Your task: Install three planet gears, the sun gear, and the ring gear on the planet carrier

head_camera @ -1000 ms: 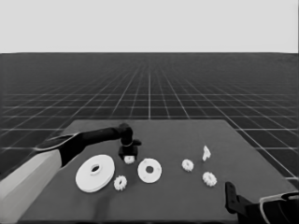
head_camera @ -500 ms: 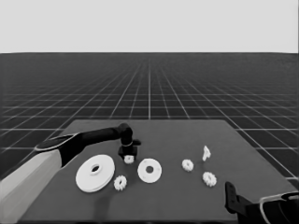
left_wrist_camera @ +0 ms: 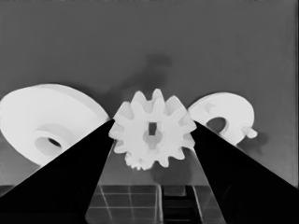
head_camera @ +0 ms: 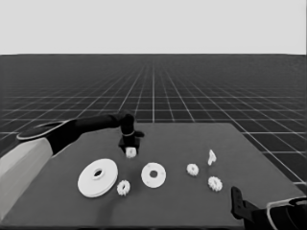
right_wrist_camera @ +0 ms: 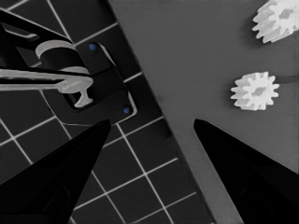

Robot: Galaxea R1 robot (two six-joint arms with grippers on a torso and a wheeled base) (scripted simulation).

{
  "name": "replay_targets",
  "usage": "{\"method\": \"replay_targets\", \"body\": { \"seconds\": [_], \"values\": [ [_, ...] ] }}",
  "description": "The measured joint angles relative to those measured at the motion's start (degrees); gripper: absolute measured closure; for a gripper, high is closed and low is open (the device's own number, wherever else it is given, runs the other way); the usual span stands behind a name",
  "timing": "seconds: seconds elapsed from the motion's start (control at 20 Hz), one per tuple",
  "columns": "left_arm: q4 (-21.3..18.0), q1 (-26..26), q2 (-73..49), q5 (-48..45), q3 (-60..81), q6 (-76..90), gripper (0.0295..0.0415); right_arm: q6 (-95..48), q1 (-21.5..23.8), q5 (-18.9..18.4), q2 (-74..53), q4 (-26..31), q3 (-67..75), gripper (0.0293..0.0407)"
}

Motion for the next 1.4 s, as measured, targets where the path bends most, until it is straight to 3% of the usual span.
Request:
{"method": "replay_targets", "body": {
  "seconds": [0.1,0.3,0.6,0.75,1.1,1.2,1.25,1.4],
  "values": [
    [-0.1,-0.08,0.0,0.04,0.0,0.0,0.0398,0.0,0.0,0.0,0.0,0.0,0.0,0.0315],
    [0.56,0.16,11.27,0.92,-4.27,-6.8,0.0398,0.0,0.0,0.0,0.0,0.0,0.0,0.0315],
    [0.6,0.17,12.91,0.98,-5.71,-7.16,0.0398,0.0,0.0,0.0,0.0,0.0,0.0,0.0315],
    [6.47,6.85,14.53,-2.13,-10.68,-4.42,0.0398,0.0,0.0,0.0,0.0,0.0,0.0,0.0315],
    [7.75,8.34,15.19,-3.16,-12.63,-3.4,0.0398,0.0,0.0,0.0,0.0,0.0,0.0,0.0315],
    [7.77,8.36,15.2,-3.19,-12.66,-3.39,0.0339,0.0,0.0,0.0,0.0,0.0,0.0,0.0315],
    [7.77,8.36,15.2,-3.19,-12.67,-3.39,0.033,0.0,0.0,0.0,0.0,0.0,0.0,0.0315],
    [7.78,8.37,15.2,-3.2,-12.68,-3.39,0.0326,0.0,0.0,0.0,0.0,0.0,0.0,0.0315]
  ]
}}
